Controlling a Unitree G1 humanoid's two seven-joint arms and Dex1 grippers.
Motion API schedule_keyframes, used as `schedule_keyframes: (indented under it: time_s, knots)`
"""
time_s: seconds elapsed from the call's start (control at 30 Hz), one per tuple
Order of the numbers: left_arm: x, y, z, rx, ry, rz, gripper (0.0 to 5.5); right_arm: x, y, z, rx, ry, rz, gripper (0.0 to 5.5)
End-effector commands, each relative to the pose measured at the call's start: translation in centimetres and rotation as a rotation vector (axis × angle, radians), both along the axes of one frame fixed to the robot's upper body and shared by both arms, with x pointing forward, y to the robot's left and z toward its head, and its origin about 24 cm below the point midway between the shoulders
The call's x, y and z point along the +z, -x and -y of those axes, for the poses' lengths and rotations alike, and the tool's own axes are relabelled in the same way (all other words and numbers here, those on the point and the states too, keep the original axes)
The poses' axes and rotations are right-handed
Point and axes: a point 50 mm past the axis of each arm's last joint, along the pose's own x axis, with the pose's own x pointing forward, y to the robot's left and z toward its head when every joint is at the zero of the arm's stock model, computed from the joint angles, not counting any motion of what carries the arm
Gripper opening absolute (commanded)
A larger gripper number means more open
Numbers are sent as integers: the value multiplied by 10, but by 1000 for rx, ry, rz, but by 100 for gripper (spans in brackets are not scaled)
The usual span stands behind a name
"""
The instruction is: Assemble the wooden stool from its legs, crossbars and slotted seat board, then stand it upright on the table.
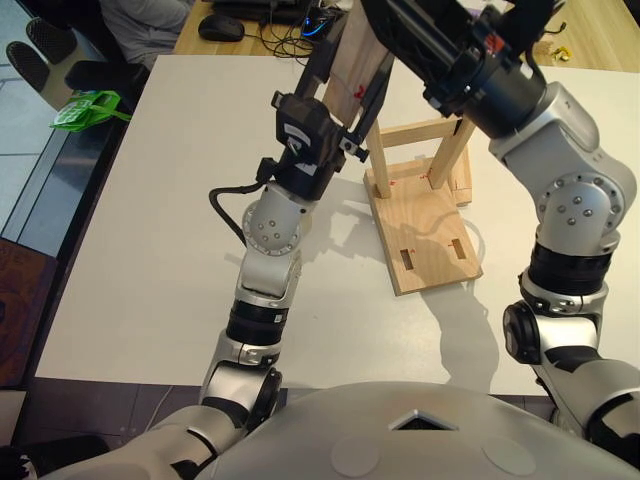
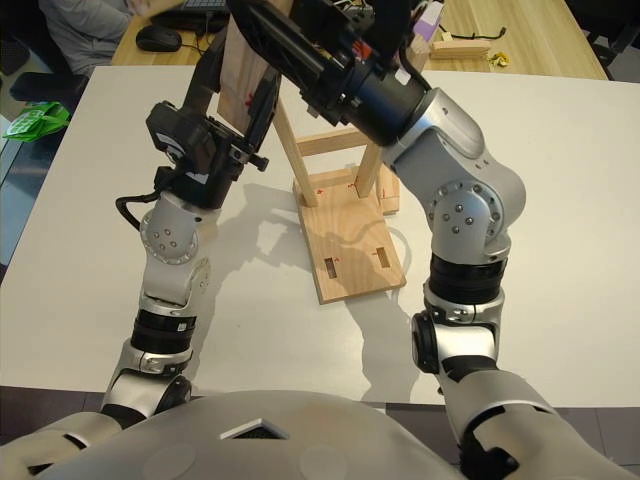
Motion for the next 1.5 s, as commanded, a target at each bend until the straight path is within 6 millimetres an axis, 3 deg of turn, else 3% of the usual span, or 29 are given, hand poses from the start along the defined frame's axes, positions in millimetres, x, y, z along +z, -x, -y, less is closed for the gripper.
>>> schedule_keyframes:
  time_s: [0.03,0.23,0.77,0.8,1.1,1.27,1.37,1.5]
  knots:
    - [1,3,0,-9,2,1,207,1,1,-2,16,-6,-8,203]
    - [4,3,-2,5,6,14,207,0,-1,-4,-35,-15,-5,121]
    - [19,-1,-1,-6,46,9,206,8,-4,0,-75,-115,12,107]
    - [19,-1,-1,-4,48,7,243,8,-4,2,-88,-126,13,107]
    - [7,4,-10,-15,-34,-59,381,14,-10,18,-216,-214,52,104]
    - [-29,11,-36,-107,-249,-248,450,20,-12,34,-258,-219,83,104]
    - [-18,-6,-71,-19,-210,-279,489,19,-8,44,-227,-182,92,104]
    - [9,-20,-94,-68,-80,-279,492,3,-2,42,-143,-137,51,104]
